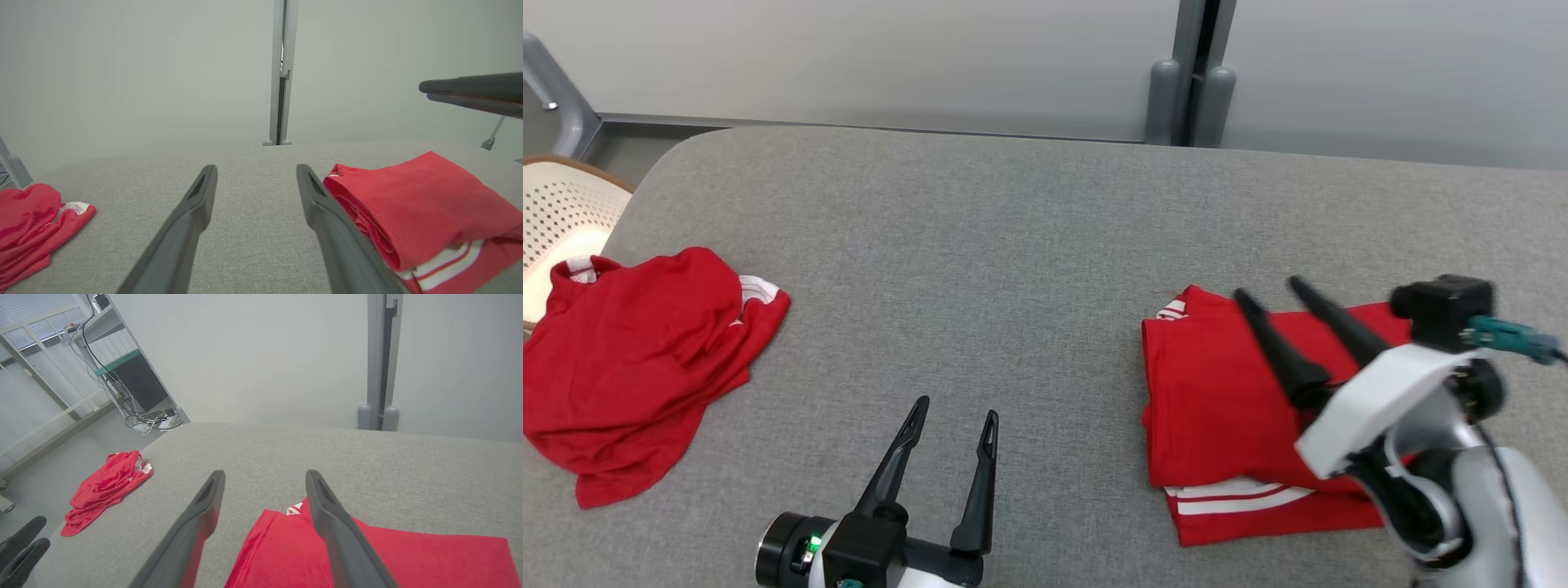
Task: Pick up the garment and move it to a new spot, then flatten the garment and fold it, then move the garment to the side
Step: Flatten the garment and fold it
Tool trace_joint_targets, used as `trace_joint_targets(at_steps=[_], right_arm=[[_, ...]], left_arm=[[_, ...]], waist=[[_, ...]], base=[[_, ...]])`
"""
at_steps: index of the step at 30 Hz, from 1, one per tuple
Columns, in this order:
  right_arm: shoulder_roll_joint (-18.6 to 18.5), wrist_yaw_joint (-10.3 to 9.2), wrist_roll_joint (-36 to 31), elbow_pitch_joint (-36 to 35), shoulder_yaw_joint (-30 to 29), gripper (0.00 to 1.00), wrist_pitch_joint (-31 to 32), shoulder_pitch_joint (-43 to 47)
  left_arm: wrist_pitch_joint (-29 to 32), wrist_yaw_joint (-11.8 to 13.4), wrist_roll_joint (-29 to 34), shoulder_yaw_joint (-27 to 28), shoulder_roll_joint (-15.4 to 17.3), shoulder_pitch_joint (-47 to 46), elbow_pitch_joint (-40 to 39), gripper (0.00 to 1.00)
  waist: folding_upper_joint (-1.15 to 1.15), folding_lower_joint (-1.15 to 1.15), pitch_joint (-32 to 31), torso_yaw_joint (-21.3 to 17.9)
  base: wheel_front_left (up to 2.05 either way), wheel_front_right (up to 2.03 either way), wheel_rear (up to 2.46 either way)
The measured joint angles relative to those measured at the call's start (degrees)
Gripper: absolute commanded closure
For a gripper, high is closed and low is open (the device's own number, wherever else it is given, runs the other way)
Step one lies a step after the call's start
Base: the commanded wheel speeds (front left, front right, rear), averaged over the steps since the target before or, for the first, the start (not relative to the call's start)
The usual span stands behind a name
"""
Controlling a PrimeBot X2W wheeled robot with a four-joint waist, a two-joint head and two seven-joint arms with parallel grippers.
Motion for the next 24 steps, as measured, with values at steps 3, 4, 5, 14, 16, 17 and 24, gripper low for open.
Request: trace_joint_targets(at_steps=[3, 4, 5, 14, 16, 17, 24], right_arm=[[-2.7, 0.00, -1.6, -2.0, -3.5, 0.00, -2.9, 1.2], [-3.6, -0.01, -2.2, -2.3, -4.5, 0.00, -3.8, 1.7], [-4.7, -0.01, -2.8, -2.7, -4.8, 0.00, -4.9, 2.4], [-9.3, -0.01, -6.7, 1.5, -4.1, 0.00, -22.8, 7.8], [-8.9, 0.00, -7.7, 3.8, -3.4, 0.00, -28.5, 8.3], [-8.3, 0.00, -8.1, 5.3, -3.1, 0.00, -30.9, 8.5], [-3.9, -0.01, -15.1, 9.3, -4.1, 0.00, -36.8, 9.5]], left_arm=[[0.0, -0.2, 0.1, 0.4, -0.1, 0.1, -0.3, 0.00], [0.0, -0.3, 0.1, 0.6, -0.1, 0.2, -0.4, 0.00], [0.0, -0.4, 0.2, 0.7, -0.1, 0.2, -0.5, 0.00], [0.0, -0.7, -0.4, 2.9, -0.2, 1.6, -1.4, 0.00], [0.0, -0.8, -1.0, 3.6, -0.3, 2.5, -1.4, 0.00], [0.0, -0.8, -1.2, 4.0, -0.3, 2.8, -1.4, 0.00], [0.0, -0.9, -1.7, 7.0, -0.4, 4.7, -1.7, 0.00]], waist=[[0.00, 0.00, -0.3, -0.7], [0.00, 0.00, -0.5, -1.0], [0.00, 0.00, -0.6, -1.3], [0.00, 0.00, -2.2, -4.5], [0.00, 0.00, -2.7, -5.4], [0.00, 0.00, -3.0, -5.8], [0.00, 0.00, -5.0, -8.9]], base=[[0.00, 0.00, 0.00], [0.00, 0.00, 0.00], [0.00, 0.00, 0.00], [0.00, 0.00, 0.00], [0.00, 0.00, 0.00], [0.00, 0.00, 0.00], [0.00, 0.00, 0.00]])
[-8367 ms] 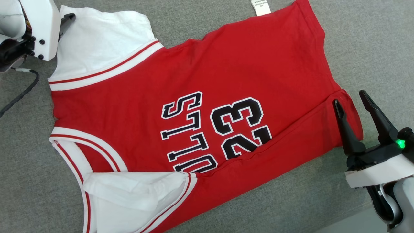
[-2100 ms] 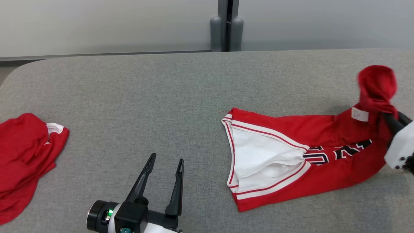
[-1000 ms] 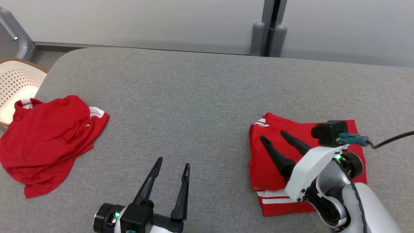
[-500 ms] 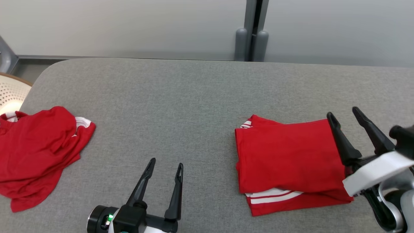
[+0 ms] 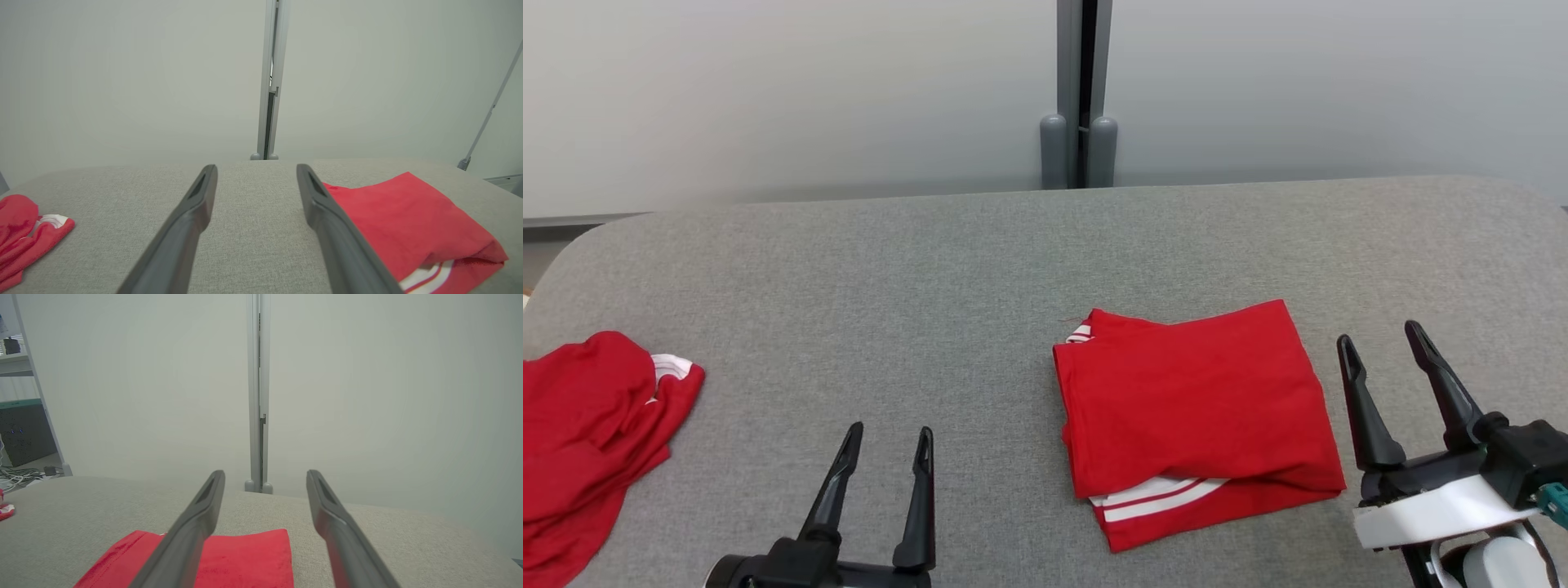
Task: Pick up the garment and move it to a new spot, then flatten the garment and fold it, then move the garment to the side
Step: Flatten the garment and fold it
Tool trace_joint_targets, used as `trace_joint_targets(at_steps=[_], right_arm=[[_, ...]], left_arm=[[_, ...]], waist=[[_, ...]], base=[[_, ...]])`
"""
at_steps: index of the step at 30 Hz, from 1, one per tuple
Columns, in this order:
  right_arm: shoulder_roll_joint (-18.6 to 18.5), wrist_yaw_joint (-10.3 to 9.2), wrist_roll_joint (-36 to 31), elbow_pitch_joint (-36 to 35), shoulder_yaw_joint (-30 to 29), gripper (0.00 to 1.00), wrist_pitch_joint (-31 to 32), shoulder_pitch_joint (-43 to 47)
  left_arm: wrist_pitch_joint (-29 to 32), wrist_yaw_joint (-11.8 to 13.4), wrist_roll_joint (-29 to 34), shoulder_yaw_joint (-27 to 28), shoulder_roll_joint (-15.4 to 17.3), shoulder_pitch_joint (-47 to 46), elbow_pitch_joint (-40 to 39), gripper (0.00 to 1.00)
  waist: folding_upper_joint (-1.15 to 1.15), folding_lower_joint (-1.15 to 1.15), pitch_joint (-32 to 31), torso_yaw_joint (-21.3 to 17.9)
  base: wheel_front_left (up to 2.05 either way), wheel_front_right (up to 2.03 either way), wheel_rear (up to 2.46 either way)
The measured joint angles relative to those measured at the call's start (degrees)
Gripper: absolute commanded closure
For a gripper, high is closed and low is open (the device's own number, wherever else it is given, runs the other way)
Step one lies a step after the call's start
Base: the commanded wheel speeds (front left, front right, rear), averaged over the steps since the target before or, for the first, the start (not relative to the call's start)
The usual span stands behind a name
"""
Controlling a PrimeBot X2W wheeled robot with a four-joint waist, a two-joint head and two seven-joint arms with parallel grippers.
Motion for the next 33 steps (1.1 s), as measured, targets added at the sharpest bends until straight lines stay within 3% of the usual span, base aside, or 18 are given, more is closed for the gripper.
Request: trace_joint_targets(at_steps=[8, 16, 33], right_arm=[[5.3, 0.00, -4.0, -6.7, -3.1, 0.00, -0.2, 6.3], [5.7, 0.00, -5.2, -6.8, -1.4, 0.00, -0.1, 10.3], [6.8, 0.01, -5.4, -5.6, -2.1, 0.00, -0.1, 11.3]], left_arm=[[0.0, 2.6, 0.3, 5.5, -0.1, 3.5, -2.2, 0.00], [0.0, 2.5, 1.6, 9.3, -0.1, 6.0, -3.3, 0.00], [0.0, 2.5, 3.4, 8.8, -0.1, 8.1, -2.6, 0.00]], waist=[[0.00, 0.00, -2.0, -2.1], [0.00, 0.00, -3.5, -2.9], [0.00, 0.00, -3.9, -2.5]], base=[[0.00, 0.00, 0.00], [0.00, 0.00, 0.00], [0.00, 0.00, 0.00]])
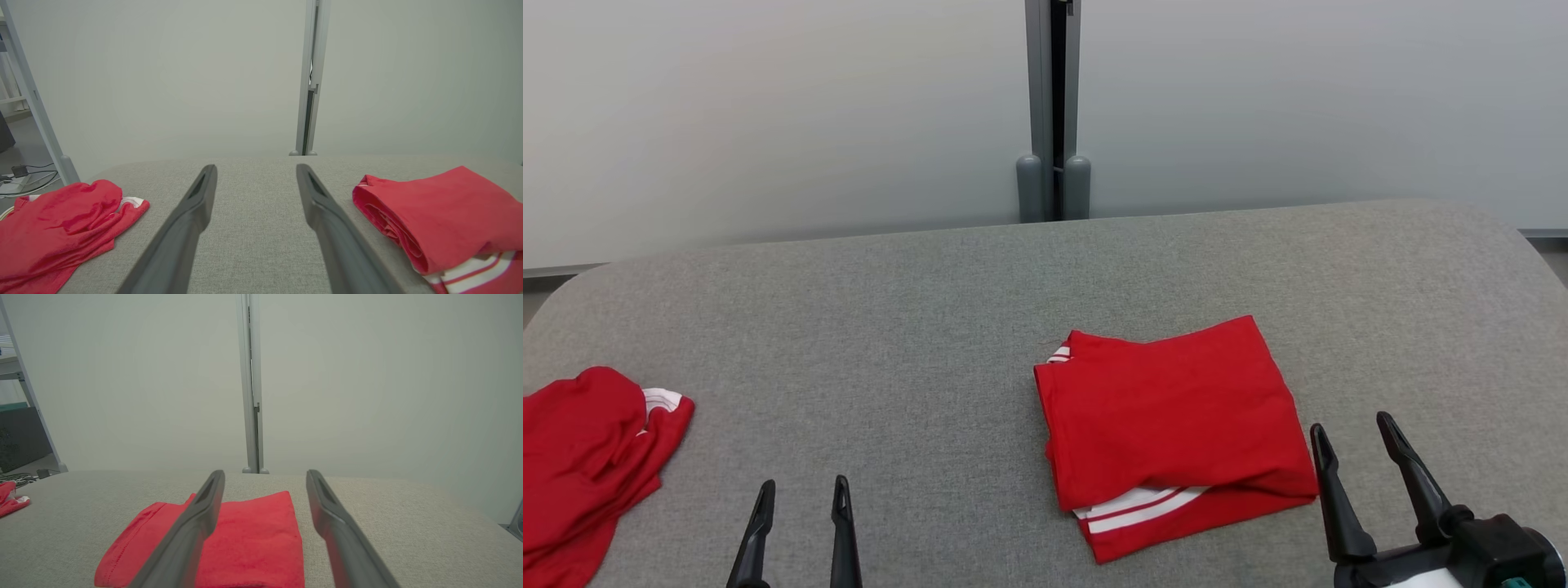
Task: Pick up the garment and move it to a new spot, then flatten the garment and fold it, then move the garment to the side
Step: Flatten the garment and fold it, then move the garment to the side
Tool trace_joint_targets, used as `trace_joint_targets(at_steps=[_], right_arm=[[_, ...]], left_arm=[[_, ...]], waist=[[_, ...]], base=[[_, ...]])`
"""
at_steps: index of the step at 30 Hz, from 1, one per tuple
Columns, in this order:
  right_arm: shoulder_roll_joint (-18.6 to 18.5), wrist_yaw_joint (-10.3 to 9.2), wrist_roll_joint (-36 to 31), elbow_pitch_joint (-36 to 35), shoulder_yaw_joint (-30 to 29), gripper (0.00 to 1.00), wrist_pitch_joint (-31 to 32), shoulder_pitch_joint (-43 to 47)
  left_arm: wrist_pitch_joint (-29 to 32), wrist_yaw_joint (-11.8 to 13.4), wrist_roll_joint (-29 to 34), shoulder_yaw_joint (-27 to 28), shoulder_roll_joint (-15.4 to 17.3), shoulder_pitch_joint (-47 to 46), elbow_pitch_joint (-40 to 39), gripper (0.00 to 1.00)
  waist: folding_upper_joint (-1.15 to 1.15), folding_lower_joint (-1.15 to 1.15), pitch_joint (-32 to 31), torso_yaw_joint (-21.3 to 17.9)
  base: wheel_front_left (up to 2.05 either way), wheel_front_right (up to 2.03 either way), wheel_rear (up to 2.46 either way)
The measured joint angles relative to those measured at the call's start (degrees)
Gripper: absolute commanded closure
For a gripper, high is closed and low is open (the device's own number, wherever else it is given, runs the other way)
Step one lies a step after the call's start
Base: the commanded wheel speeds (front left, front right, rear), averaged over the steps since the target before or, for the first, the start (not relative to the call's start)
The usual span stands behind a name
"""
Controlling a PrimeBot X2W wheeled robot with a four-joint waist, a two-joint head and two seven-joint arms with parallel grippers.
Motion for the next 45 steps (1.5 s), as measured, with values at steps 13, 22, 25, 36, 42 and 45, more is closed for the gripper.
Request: trace_joint_targets(at_steps=[13, 22, 25, 36, 42, 45], right_arm=[[0.0, -0.01, 0.6, 0.2, 0.2, 0.00, 0.0, -0.5], [-6.4, -0.01, 12.7, 16.0, 8.3, 0.00, 1.1, -12.5], [-11.3, -0.01, 20.8, 19.8, 12.5, 0.00, 7.4, -19.6], [-23.8, -0.01, 53.4, 20.1, 16.2, 0.00, 30.9, -26.9], [-26.5, -0.01, 60.0, 16.4, 18.5, 1.00, 34.8, -24.4], [-27.1, -0.01, 60.3, 14.3, 19.0, 1.00, 31.5, -24.7]], left_arm=[[0.0, -0.1, 0.5, -0.9, 0.0, -0.1, 0.6, 0.00], [0.0, -2.0, 3.2, -3.7, 0.0, -2.0, 1.3, 0.00], [0.0, -2.5, 4.8, -4.8, 0.0, -4.2, 0.7, 0.00], [0.0, -2.7, 5.9, -8.2, 0.0, -9.8, -0.2, 0.00], [0.0, -2.5, 5.5, -8.6, 0.0, -10.8, -0.1, 0.00], [0.0, -2.5, 5.6, -8.7, 0.0, -11.6, -0.1, 0.00]], waist=[[0.00, 0.00, 0.6, 0.4], [0.00, 0.00, 3.2, 0.8], [0.00, 0.00, 5.1, 1.2], [0.00, 0.00, 13.2, 4.7], [0.00, 0.00, 16.2, 5.6], [0.00, 0.00, 17.3, 5.4]], base=[[0.00, 0.00, 0.00], [0.00, 0.00, 0.00], [0.00, 0.00, 0.00], [0.00, 0.00, 0.00], [0.00, 0.00, 0.00], [0.00, 0.00, 0.00]])
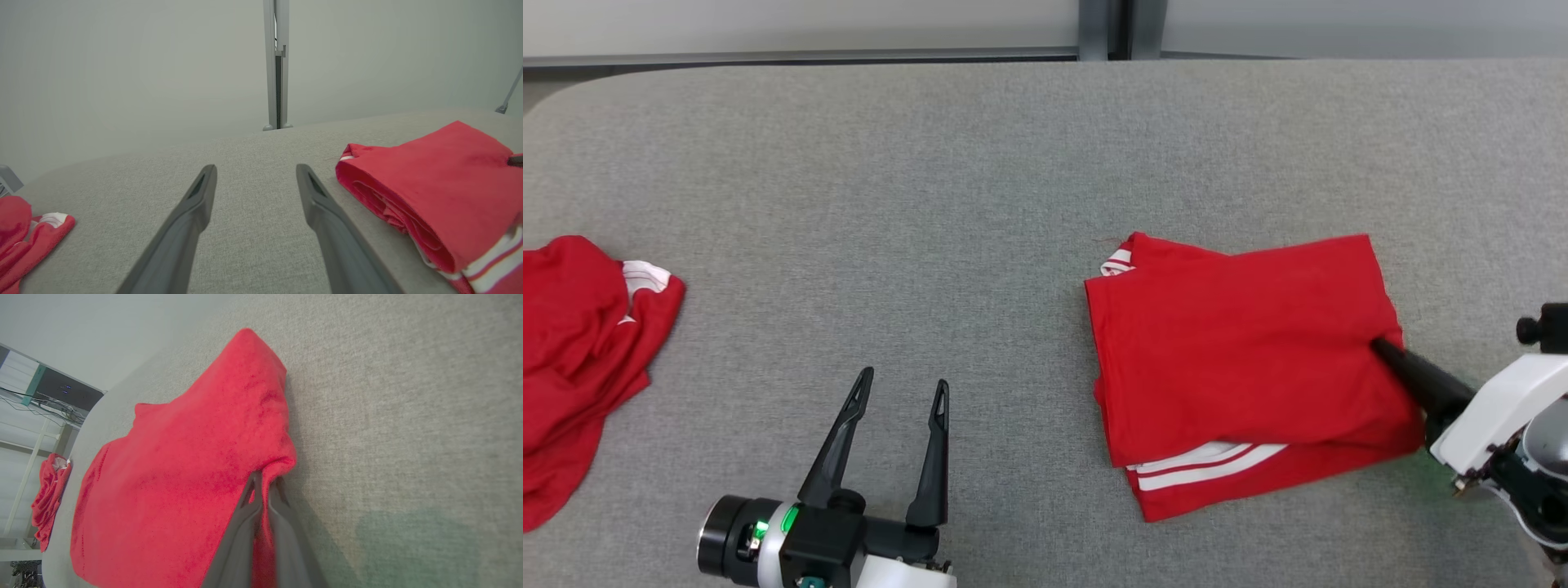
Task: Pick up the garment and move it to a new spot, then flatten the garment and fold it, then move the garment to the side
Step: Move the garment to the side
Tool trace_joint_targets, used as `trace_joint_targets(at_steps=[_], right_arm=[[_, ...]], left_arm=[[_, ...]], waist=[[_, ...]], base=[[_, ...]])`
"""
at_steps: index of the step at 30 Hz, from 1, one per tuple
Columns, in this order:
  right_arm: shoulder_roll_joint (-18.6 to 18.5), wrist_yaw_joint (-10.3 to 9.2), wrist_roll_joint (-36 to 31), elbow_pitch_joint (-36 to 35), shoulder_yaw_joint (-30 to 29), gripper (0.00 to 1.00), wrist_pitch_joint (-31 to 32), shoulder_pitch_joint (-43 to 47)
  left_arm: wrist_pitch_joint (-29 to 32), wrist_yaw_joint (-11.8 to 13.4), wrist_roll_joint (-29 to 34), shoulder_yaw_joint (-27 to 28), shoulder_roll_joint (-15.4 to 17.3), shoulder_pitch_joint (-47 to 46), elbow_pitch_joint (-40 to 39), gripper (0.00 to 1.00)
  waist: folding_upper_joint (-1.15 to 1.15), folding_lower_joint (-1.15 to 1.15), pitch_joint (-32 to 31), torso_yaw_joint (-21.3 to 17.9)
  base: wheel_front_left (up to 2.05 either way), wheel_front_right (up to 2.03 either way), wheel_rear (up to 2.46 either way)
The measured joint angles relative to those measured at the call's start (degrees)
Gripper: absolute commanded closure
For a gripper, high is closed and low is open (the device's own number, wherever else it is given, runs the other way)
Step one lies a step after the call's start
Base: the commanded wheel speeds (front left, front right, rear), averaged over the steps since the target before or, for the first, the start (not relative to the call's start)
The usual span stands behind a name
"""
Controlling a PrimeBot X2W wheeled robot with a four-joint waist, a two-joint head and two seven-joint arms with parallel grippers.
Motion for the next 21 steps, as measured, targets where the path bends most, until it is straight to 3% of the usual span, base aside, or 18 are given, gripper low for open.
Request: trace_joint_targets(at_steps=[9, 14, 21], right_arm=[[-5.0, 0.01, -3.7, -0.3, 1.5, 1.00, -10.7, -7.0], [-8.4, 0.01, -6.8, 4.4, -0.3, 1.00, -16.5, -13.0], [-12.7, 0.01, -10.0, 11.9, -4.4, 1.00, -19.8, -20.8]], left_arm=[[0.0, -1.0, 1.0, 0.1, 0.5, -2.8, -1.7, 0.00], [0.0, -1.6, 2.0, -0.7, 1.4, -5.0, -3.8, 0.00], [0.0, -2.1, 3.4, -2.1, 3.6, -8.8, -7.6, 0.00]], waist=[[0.00, 0.00, 3.5, -2.6], [0.00, 0.00, 6.6, -4.4], [0.00, 0.00, 12.6, -6.9]], base=[[0.00, 0.00, 0.00], [0.00, 0.00, 0.00], [0.00, 0.00, 0.00]])
